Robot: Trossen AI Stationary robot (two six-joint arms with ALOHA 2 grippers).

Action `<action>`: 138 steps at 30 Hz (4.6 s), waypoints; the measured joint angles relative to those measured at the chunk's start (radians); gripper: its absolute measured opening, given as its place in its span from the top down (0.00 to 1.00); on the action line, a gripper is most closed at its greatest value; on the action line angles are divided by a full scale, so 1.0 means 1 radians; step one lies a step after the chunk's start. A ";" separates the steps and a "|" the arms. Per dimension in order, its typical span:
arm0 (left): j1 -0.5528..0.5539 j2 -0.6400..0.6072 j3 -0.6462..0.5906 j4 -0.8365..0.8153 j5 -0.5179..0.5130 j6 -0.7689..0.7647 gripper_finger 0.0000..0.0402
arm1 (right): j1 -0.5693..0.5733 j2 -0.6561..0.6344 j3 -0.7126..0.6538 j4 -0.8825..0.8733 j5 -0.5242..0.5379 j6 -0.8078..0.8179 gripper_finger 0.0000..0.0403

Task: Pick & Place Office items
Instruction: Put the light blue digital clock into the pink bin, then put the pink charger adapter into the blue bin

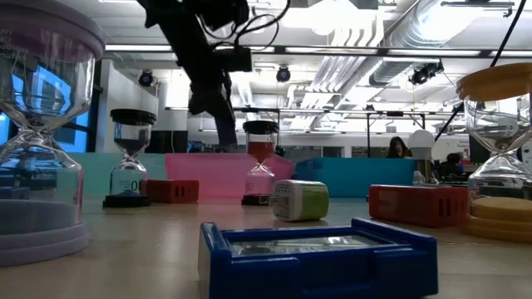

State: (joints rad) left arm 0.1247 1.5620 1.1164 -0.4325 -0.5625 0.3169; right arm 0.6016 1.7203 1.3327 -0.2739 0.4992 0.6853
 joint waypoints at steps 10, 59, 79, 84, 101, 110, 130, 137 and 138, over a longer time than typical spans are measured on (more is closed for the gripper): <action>0.135 0.000 0.000 -0.002 0.263 -0.146 0.82 | -0.002 0.001 0.000 0.000 0.027 0.000 0.42; 0.296 0.042 0.017 0.092 0.477 -0.428 0.64 | -0.003 0.002 -0.008 -0.006 -0.009 -0.039 0.42; 0.028 -0.328 0.018 -0.133 0.480 -0.374 0.64 | -0.066 0.023 -0.008 -0.007 -0.111 0.049 0.42; -0.046 -0.373 0.018 -0.217 0.479 -0.395 0.64 | -0.100 0.053 -0.008 0.060 -0.174 -0.020 0.42; -0.173 -0.397 0.017 -0.354 0.480 -0.470 0.64 | -0.182 0.133 -0.009 0.555 -0.313 -0.471 0.45; -0.251 -0.429 0.017 -0.414 0.483 -0.526 0.64 | -0.069 0.038 -0.008 0.613 -0.239 -0.838 0.45; -0.528 -0.453 0.017 -0.431 0.479 -0.715 0.64 | 0.316 -0.083 0.090 -0.381 0.336 -0.035 0.45; -0.612 -0.453 0.017 -0.431 0.456 -0.745 0.64 | 0.326 -0.082 0.089 -0.639 -0.018 0.551 0.45; -0.623 -0.453 0.017 -0.430 0.452 -0.745 0.64 | 0.326 -0.082 0.089 -0.650 -0.068 0.592 0.45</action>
State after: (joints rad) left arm -0.4979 1.1088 1.1336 -0.8628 -0.1110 -0.4278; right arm 0.9272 1.6379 1.4220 -0.9244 0.4311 1.2770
